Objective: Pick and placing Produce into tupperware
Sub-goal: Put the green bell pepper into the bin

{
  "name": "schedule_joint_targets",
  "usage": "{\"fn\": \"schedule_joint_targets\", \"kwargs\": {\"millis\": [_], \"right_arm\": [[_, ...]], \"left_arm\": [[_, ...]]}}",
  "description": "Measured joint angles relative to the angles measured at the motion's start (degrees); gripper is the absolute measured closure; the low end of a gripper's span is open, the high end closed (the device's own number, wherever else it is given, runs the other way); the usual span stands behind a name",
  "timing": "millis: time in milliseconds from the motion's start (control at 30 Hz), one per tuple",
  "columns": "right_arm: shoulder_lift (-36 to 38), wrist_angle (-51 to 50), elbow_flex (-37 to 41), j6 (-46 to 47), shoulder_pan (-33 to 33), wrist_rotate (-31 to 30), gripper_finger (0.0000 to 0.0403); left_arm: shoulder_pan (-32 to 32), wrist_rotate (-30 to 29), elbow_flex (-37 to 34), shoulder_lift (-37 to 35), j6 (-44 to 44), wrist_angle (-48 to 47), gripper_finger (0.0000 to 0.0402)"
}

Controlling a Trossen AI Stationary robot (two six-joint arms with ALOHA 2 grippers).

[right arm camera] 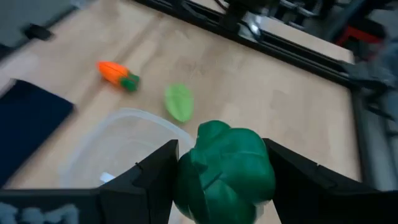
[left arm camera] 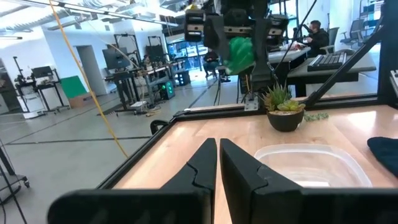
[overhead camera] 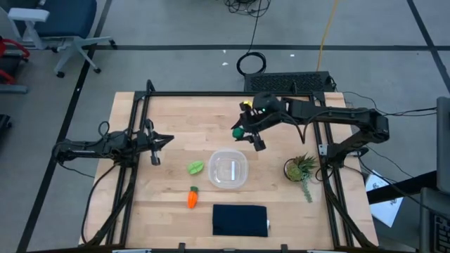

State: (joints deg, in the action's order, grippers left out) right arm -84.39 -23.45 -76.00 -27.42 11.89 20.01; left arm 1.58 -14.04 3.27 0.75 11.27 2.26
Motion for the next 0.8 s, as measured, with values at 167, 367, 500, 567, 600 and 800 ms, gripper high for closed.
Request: {"fn": "schedule_joint_targets", "kwargs": {"millis": [167,367,500,567,600,800], "right_arm": [[-0.5,1.2,0.0,1.0,-0.9,1.6,0.0201],[-4.6,6.8,0.0,1.7,-3.0,1.6,0.0201],[-9.3,9.8,0.0,3.7,-4.7,1.7,0.0201],[-11.5,10.9,0.0,4.3,-5.4,1.7,0.0201],[-12.6,11.1,0.0,4.5,-5.7,1.7,0.0201],[-18.5,11.3,0.0,5.8,-7.1,2.7,0.0201]], "left_arm": [[0.0,0.0,0.0,0.0,0.0,0.1,0.0376],[0.0,0.0,0.0,0.0,0.2,0.1,0.0376],[0.0,0.0,0.0,0.0,0.2,0.2,0.0376],[0.0,0.0,0.0,0.0,0.2,0.1,0.0376],[0.0,0.1,0.0,0.0,0.2,0.1,0.0376],[0.0,0.4,0.0,0.0,0.2,0.1,0.0376]]}}
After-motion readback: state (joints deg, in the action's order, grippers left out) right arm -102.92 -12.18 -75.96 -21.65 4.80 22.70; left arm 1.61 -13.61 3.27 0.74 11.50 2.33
